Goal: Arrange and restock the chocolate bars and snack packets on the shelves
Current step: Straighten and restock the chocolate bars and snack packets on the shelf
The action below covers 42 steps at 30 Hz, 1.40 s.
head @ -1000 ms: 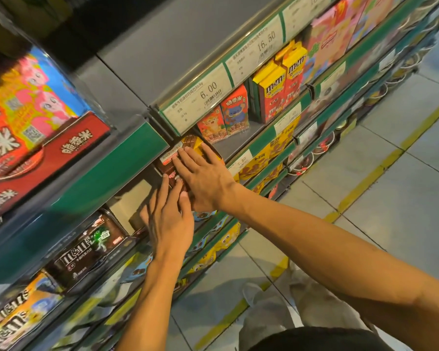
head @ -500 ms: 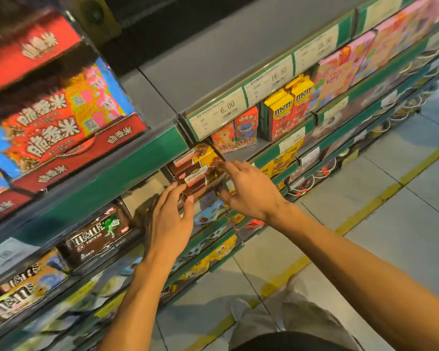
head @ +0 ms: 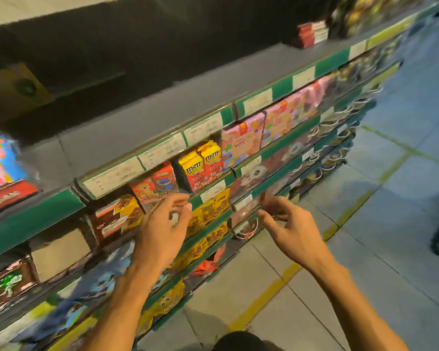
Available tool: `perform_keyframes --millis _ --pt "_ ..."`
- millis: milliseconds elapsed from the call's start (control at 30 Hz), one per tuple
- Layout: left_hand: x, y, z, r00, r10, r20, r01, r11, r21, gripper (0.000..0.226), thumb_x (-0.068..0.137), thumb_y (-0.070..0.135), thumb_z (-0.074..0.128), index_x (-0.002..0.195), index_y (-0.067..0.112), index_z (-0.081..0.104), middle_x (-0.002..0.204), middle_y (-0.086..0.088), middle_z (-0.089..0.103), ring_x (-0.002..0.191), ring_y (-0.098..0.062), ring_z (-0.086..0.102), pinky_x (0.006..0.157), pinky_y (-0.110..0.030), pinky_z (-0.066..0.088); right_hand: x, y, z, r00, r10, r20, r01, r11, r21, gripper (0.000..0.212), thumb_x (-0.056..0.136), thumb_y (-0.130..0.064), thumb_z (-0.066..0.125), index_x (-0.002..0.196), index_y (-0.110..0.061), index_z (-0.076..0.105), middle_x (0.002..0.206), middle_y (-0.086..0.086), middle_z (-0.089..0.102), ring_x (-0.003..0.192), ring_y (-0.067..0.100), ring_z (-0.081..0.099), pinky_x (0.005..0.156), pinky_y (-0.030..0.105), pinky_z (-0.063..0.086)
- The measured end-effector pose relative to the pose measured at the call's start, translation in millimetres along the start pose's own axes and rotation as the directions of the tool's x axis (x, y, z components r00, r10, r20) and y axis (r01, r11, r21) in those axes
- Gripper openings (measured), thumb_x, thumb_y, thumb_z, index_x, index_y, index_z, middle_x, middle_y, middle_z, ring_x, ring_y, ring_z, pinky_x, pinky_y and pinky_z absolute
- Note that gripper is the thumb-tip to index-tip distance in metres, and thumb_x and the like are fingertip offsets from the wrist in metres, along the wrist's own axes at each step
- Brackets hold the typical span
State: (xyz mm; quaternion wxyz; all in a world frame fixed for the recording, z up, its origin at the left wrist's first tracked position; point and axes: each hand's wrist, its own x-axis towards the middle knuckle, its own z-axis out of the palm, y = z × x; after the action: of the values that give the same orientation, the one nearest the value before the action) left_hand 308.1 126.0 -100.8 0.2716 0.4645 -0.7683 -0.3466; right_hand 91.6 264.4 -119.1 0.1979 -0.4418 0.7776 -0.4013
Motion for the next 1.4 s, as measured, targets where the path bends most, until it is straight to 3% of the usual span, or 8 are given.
perform_keyframes --millis 267,433,733,800,900,1067,1200,1400 --pt "49.6 83.2 116.3 0.966 0.115 0.233 -0.098 0.992 -0.084 0.01 0.095 0.037 0.057 0.104 0.042 0.06 0.1 0.025 0.064 0.092 0.015 0.056 0.078 -0.019 0.05 -6.4 74.7 -106.9 0.949 0.205 -0.238 -0.207 0.978 0.015 0.012 0.093 -0.041 0.061 0.102 -0.035 0.066 0.095 -0.024 0.068 0.094 -0.004 0.063 0.087 0.029 0.054" --pt "89.1 112.4 176.5 0.932 0.106 0.346 -0.072 0.991 -0.109 0.008 0.095 0.037 0.058 0.101 0.042 0.06 0.098 0.025 0.064 0.092 0.013 0.056 0.087 -0.029 0.051 11.2 111.3 -141.5 0.892 0.32 -0.32 -0.309 0.947 0.087 0.005 0.092 -0.033 0.065 0.096 -0.035 0.068 0.089 -0.027 0.069 0.091 -0.004 0.065 0.086 0.027 0.055" --pt "188.1 180.9 266.5 0.891 0.191 0.411 -0.12 0.974 -0.194 0.012 0.092 0.035 0.061 0.103 0.041 0.061 0.1 0.032 0.061 0.093 0.008 0.06 0.09 -0.036 0.053 120.8 142.1 -197.2 0.86 0.346 -0.375 -0.339 0.937 0.085 0.004 0.094 -0.034 0.063 0.096 -0.036 0.065 0.093 -0.028 0.068 0.092 -0.002 0.065 0.086 0.026 0.055" --pt "209.6 204.9 271.1 0.887 0.246 0.391 -0.187 0.965 -0.182 0.018 0.089 0.045 0.058 0.107 0.048 0.058 0.103 0.033 0.061 0.096 0.008 0.06 0.089 -0.033 0.052 150.1 138.9 -219.2 0.866 0.321 -0.384 -0.318 0.945 0.074 0.005 0.094 -0.033 0.063 0.097 -0.037 0.065 0.095 -0.031 0.066 0.092 -0.002 0.065 0.086 0.023 0.054" --pt "242.7 241.4 272.8 0.863 0.365 0.35 -0.326 0.931 -0.167 0.027 0.084 0.056 0.049 0.11 0.061 0.048 0.105 0.038 0.056 0.103 0.014 0.053 0.085 -0.016 0.044 198.3 136.4 -250.0 0.881 0.271 -0.389 -0.263 0.962 0.075 0.006 0.094 -0.034 0.062 0.097 -0.036 0.066 0.096 -0.032 0.066 0.093 -0.004 0.064 0.086 0.02 0.052" --pt "293.4 275.4 257.6 0.904 0.373 0.209 -0.368 0.928 -0.061 0.015 0.09 0.051 0.053 0.105 0.052 0.055 0.101 0.039 0.058 0.1 0.023 0.05 0.071 -0.001 0.04 269.6 134.4 -270.9 0.93 0.169 -0.326 -0.141 0.984 0.106 0.006 0.093 -0.033 0.063 0.098 -0.034 0.067 0.093 -0.024 0.069 0.093 -0.002 0.066 0.084 0.017 0.05" --pt "332.2 285.5 249.0 0.953 0.292 0.079 -0.297 0.953 0.065 0.017 0.092 0.046 0.057 0.108 0.048 0.053 0.102 0.028 0.06 0.094 0.005 0.057 0.078 -0.017 0.049 331.8 135.9 -278.4 0.979 0.038 -0.198 -0.013 0.992 0.123 0.006 0.093 -0.036 0.061 0.098 -0.039 0.064 0.095 -0.028 0.066 0.094 -0.003 0.064 0.081 0.016 0.052" --pt "398.1 321.6 250.0 0.972 0.234 0.006 -0.228 0.941 0.25 0.036 0.091 0.042 0.059 0.126 0.037 0.054 0.124 0.012 0.059 0.114 -0.01 0.053 0.101 -0.036 0.044 418.6 126.2 -291.0 0.972 -0.228 -0.059 0.234 0.963 0.133 0.013 0.096 -0.035 0.061 0.108 -0.032 0.061 0.095 -0.02 0.067 0.093 0.0 0.065 0.081 0.024 0.053"
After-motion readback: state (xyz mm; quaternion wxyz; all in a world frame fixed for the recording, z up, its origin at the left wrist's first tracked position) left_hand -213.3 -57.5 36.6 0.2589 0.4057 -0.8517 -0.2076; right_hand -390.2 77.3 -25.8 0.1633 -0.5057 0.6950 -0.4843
